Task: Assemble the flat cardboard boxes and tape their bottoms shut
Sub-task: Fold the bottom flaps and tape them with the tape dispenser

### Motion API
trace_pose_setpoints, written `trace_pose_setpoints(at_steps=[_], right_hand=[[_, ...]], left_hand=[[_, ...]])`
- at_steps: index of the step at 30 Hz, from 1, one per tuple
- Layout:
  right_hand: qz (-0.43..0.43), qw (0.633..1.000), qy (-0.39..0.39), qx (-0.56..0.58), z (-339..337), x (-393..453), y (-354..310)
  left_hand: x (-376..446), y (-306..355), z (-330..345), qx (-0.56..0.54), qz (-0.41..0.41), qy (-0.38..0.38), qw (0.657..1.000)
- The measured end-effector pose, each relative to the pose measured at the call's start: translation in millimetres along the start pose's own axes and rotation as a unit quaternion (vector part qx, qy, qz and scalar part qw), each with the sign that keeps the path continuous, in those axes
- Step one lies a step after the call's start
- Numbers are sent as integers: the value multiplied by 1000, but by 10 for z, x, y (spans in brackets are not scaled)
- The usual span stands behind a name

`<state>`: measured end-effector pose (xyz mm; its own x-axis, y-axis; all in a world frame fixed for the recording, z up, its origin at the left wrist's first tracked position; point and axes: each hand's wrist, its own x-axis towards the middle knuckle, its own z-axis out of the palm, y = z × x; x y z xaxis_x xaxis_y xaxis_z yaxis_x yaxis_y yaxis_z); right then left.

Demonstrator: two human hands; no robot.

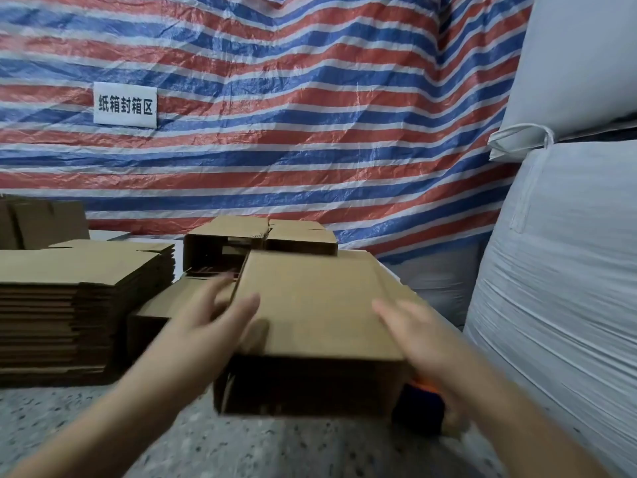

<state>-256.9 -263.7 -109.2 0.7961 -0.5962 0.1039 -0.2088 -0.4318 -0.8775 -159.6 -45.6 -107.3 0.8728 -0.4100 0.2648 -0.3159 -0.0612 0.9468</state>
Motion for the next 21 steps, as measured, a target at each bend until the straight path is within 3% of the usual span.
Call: trace_pose_setpoints(at_steps=[2, 8, 12, 14, 21], right_hand=[[0, 999, 22, 46, -336, 263, -295], [3, 983, 93, 158, -963, 1654, -643], [-15, 971, 99, 215, -1294, 2656, -652], [-14, 968, 115, 222, -1395, 3161, -595], [-9, 963, 163, 216, -1187, 4718, -5]], left_hand=[[395, 310, 132, -8, 57, -14, 998], [1998, 768, 959, 103, 179, -43, 977], [3035, 916, 1427, 154, 177, -132, 963], [3512, 935, 1641, 230, 168, -159, 945], [4896, 415, 2298, 458, 194, -117, 859]])
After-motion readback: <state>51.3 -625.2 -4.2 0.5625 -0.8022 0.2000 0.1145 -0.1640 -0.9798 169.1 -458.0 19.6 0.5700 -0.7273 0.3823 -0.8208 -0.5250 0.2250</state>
